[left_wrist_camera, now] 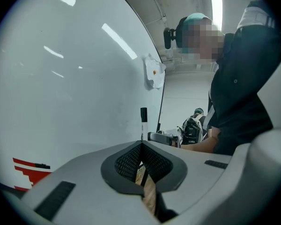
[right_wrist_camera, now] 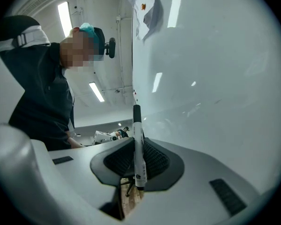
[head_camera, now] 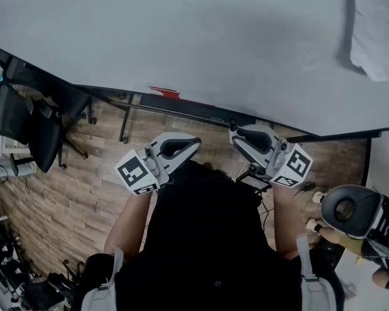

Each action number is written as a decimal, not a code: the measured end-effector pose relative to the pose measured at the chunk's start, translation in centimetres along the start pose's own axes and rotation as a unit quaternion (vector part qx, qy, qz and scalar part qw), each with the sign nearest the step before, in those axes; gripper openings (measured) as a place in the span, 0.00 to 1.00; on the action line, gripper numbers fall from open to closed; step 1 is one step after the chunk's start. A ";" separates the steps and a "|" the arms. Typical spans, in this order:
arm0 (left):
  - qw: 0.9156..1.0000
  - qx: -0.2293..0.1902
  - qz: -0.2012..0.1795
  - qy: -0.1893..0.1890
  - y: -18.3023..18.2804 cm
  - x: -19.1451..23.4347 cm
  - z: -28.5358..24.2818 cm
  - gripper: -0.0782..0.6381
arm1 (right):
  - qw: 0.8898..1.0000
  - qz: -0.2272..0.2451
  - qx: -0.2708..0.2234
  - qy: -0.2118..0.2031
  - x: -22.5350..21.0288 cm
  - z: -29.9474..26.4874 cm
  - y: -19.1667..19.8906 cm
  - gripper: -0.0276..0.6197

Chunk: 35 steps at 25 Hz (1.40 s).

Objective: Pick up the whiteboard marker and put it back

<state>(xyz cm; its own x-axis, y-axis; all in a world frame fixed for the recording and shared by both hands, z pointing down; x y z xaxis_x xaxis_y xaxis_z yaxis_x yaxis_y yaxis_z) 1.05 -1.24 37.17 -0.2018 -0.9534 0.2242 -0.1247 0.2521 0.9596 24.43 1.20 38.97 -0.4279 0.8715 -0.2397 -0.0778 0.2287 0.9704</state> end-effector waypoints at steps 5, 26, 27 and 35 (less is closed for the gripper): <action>1.000 0.004 -0.001 0.003 -0.4 -0.3 0.0 0.13 | 0.999 0.023 0.021 0.012 0.3 0.0 -0.7 0.15; 1.000 0.009 0.002 -0.022 0.7 0.6 1.2 0.13 | 0.982 0.122 0.095 0.108 -1.1 -2.3 -1.3 0.15; 1.000 0.008 0.003 -0.024 0.8 0.6 1.3 0.13 | 0.980 0.129 0.100 0.112 -1.2 -2.5 -1.2 0.15; 0.999 0.003 0.009 -0.039 0.8 1.2 2.2 0.13 | 0.952 0.210 0.177 0.136 -2.5 -5.3 -0.7 0.15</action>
<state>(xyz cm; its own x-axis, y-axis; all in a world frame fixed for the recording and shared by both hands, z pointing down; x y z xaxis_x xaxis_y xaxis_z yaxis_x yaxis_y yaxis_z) -1.43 -1.81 37.83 -0.2794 -0.9327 0.2279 -0.1254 0.2708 0.9544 20.81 -3.45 39.01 -0.5750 0.7853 0.2295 0.4385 0.0590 0.8968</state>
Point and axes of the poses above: the fingertips, and each gripper's own axes: z backward along the fingers, x to its left, y out of its underside, the point moved 8 cm from there along z, backward along the fingers, and after that the axes turned 12 degrees about x, right-handed, at the moved point
